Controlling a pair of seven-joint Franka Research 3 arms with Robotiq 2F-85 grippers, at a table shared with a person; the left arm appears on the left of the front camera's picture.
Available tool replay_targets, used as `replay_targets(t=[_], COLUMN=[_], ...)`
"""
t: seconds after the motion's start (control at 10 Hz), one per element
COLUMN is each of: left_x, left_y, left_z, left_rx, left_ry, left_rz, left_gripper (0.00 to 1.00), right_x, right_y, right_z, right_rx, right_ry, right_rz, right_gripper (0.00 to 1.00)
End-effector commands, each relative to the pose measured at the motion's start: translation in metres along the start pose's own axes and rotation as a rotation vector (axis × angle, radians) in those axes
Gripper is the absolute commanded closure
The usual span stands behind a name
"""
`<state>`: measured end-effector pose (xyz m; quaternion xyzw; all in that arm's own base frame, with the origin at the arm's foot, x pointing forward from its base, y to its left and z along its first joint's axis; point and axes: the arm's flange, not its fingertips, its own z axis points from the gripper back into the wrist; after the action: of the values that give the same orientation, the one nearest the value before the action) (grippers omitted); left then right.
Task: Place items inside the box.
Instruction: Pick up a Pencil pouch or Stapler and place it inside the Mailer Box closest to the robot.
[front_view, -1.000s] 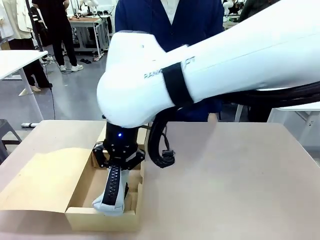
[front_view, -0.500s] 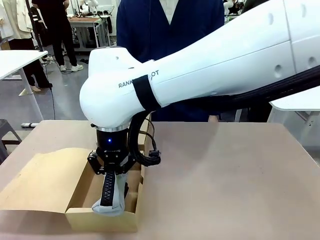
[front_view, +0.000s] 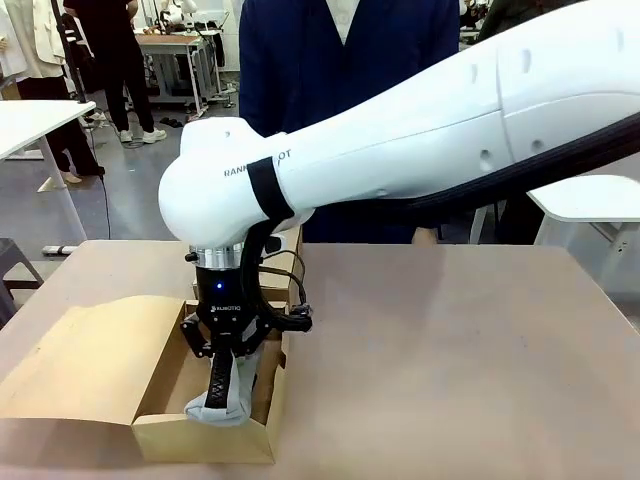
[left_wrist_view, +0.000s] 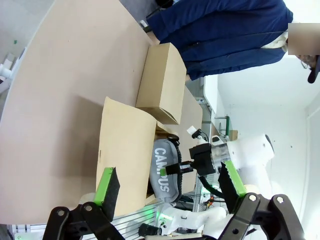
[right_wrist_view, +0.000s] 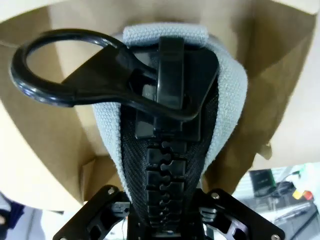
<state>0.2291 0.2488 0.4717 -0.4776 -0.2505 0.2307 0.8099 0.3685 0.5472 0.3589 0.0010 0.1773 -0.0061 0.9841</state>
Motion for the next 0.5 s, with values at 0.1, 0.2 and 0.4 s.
replay_targets(t=[0.1, 0.2, 0.4], left_x=[0.0003, 0.0003, 0.0003], left_y=[0.0003, 0.0003, 0.0003], left_z=[-0.0007, -0.0007, -0.0007], left_rx=[-0.021, -0.021, -0.021], left_ry=[-0.008, -0.008, -0.008], left_rz=[-0.018, -0.018, -0.018], left_gripper=[0.0, 0.0, 0.0], right_x=[0.0243, 0.028, 0.0275], right_y=[0.006, 0.0046, 0.0032], right_z=[0.0058, 0.0069, 0.008], right_rx=[-0.018, -0.01, 0.055], right_ry=[0.216, 0.265, 0.219], right_rz=[0.018, -0.001, -0.037], right_gripper=[0.93, 0.93, 0.93])
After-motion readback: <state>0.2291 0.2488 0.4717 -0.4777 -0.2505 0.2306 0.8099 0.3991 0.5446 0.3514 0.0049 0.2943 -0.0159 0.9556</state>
